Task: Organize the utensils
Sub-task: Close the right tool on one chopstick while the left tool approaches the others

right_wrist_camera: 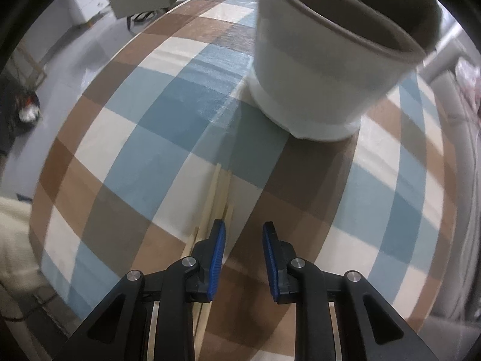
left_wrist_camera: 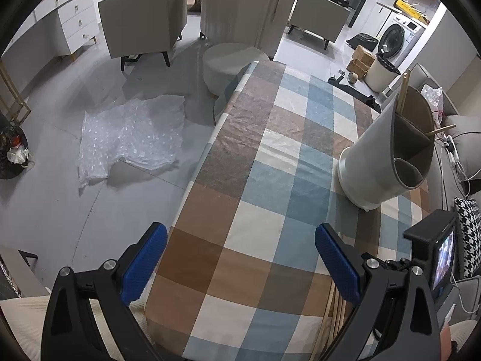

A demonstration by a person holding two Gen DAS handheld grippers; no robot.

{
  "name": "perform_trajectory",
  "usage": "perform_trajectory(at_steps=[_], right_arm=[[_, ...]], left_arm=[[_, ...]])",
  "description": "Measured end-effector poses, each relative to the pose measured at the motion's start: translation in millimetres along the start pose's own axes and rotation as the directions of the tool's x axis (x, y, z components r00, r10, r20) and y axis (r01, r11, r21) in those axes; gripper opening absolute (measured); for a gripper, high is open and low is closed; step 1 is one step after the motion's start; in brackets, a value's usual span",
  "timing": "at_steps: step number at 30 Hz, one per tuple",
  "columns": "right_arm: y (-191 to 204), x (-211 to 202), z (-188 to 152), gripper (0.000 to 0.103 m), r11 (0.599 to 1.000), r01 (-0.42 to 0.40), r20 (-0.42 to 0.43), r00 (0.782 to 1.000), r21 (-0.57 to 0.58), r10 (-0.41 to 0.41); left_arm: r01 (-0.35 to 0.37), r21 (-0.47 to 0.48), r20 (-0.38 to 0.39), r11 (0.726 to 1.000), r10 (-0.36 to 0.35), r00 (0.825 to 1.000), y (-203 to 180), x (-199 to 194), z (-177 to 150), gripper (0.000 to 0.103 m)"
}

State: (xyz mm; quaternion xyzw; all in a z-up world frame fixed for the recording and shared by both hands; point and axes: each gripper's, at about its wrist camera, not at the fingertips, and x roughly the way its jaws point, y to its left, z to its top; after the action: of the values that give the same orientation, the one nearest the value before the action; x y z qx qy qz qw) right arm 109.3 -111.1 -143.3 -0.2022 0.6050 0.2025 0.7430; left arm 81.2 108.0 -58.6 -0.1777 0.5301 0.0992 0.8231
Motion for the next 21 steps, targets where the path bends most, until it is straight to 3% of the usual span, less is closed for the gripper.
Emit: perform_trajectory(at_steps=[1, 3, 13, 17, 21], right_arm=[[-6, -1, -1, 0.023, 1.0, -0.013, -0.005, 1.0, 0.019, 0.013], [-17, 1, -1, 0.012, 0.999, -0.013, -0.028, 1.0, 0.042, 0.015], [-31, -15, -4, 0.014, 0.993, -0.095, 0.026, 0.995, 0.074, 0.094], [-24, -6, -7, 0.012, 0.993, -0.111, -0.028, 0.993, 0.043, 0.113], [-23, -1, -5, 0.014, 0.999, -0.032, -0.05, 0.998, 0.003, 0.032]], left_arm=[[0.004, -0.003, -0.001, 1.0, -0.004, 1.0, 0, 0, 0, 0.096], [-0.001, 0.007, 0.002, 1.0, 0.001, 1.0, -3, -1, 0, 0.096], [0.007, 0.008, 0.005, 1.0, -0.007, 1.0, -3, -4, -1, 0.096], [0.013, -0.009, -0.009, 1.0, -0.013, 1.0, -2, -1, 0, 0.096], [0.013, -0.002, -0.005, 1.0, -0.013, 1.0, -3, -2, 0, 0.096]])
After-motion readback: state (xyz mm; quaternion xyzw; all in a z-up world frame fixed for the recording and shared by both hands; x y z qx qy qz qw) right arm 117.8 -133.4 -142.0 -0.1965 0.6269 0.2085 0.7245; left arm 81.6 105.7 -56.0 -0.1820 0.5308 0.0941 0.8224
